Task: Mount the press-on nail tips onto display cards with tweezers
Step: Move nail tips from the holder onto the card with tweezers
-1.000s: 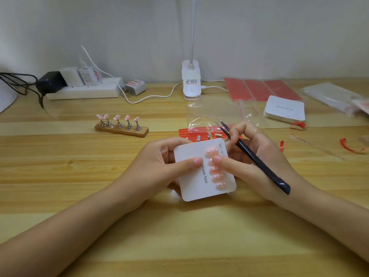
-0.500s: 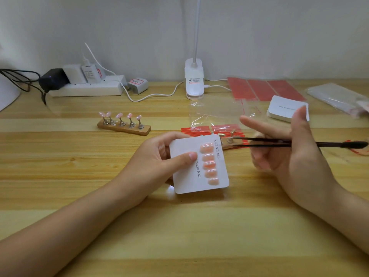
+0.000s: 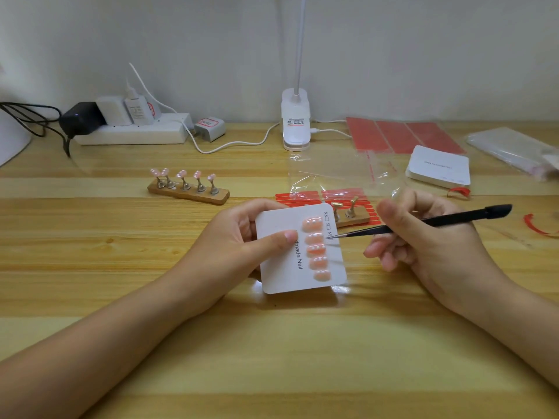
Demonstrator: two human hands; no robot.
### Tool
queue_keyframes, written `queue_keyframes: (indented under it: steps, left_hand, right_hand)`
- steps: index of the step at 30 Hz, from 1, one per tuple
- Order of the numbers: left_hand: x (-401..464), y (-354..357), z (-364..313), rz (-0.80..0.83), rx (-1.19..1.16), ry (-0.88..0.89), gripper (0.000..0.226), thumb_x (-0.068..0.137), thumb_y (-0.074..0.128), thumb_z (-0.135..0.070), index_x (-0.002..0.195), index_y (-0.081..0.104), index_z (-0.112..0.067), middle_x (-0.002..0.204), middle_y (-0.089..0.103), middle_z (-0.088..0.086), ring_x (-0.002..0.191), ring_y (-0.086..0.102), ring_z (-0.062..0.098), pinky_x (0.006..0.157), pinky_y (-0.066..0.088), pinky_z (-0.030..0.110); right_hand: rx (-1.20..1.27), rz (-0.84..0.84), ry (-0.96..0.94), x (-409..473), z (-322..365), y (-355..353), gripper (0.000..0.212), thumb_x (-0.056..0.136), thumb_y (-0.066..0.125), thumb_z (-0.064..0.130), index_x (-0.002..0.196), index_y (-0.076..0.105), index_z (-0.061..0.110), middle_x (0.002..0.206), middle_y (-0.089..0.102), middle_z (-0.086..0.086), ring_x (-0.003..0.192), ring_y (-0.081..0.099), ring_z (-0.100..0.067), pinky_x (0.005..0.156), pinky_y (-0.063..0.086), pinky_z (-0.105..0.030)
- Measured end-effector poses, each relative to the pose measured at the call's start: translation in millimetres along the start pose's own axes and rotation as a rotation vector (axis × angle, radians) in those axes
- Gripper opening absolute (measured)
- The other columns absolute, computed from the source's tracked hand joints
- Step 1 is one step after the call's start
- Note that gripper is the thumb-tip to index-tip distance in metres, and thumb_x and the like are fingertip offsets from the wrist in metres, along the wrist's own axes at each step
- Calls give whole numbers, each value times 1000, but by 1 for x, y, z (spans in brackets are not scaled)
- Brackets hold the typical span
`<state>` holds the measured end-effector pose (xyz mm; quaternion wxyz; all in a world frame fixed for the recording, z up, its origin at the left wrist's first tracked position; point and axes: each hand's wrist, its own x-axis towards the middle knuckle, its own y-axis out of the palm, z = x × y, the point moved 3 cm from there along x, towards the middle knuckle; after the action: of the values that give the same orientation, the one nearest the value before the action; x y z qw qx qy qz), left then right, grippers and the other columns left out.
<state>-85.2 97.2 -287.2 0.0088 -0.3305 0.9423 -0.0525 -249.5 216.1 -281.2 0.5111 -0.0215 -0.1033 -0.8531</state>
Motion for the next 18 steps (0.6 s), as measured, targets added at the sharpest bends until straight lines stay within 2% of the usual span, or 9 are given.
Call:
queue_keyframes:
  steps: [5,9,13,18]
  left_hand:
    - [0,2,0,2,15,1,27,65,66,-25,91,65,-20,81,72,0,72,68,10,56,55,30]
    - [0,2,-2,-4,13,7,26,64,66,-23,90,65,-20,77,71,-2,69,67,8,53,55,25]
    - [-1,3,-2,-4,11,1,27,64,66,-24,91,65,-19,78,72,-1,69,67,9,52,54,27]
    - [-2,2,-2,-8,13,-1,28,64,65,-24,92,64,-19,79,72,0,70,67,10,54,54,29]
  right_hand:
    - [-2,-12,22,0,1,4,28,54,69,40,47,48,23,47,61,-15,30,52,-16,35,40,-15]
    - [-21,-15,33,0,1,6,30,57,67,41,52,47,19,48,62,-15,30,50,-16,35,41,-15]
    - [-25,-23,18,0,2,6,27,59,66,42,48,50,24,46,60,-13,28,48,-16,35,39,-14]
    - [2,-43,20,1,1,4,30,59,66,41,53,46,19,44,59,-13,28,47,-15,35,39,-14]
